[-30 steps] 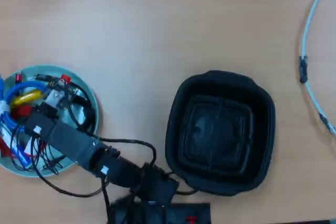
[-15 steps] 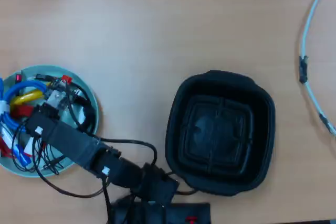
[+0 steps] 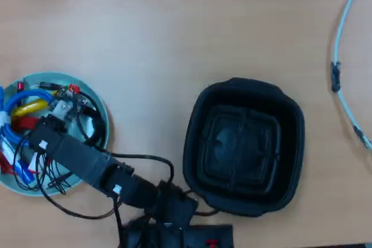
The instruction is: Pick up the red pen and put it in the green bowl
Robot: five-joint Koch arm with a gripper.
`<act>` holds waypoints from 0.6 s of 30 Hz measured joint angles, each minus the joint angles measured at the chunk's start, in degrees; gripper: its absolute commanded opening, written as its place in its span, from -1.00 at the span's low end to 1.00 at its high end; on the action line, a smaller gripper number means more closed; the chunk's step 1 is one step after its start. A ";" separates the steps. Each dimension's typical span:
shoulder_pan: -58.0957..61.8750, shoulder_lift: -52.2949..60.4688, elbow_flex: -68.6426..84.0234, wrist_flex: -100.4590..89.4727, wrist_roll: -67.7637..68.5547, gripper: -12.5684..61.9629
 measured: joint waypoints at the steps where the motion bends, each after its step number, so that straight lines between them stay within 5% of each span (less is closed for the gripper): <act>1: 0.00 0.00 0.00 0.53 0.00 -0.41; 18: 0.00 0.09 0.79 2.99 0.00 0.11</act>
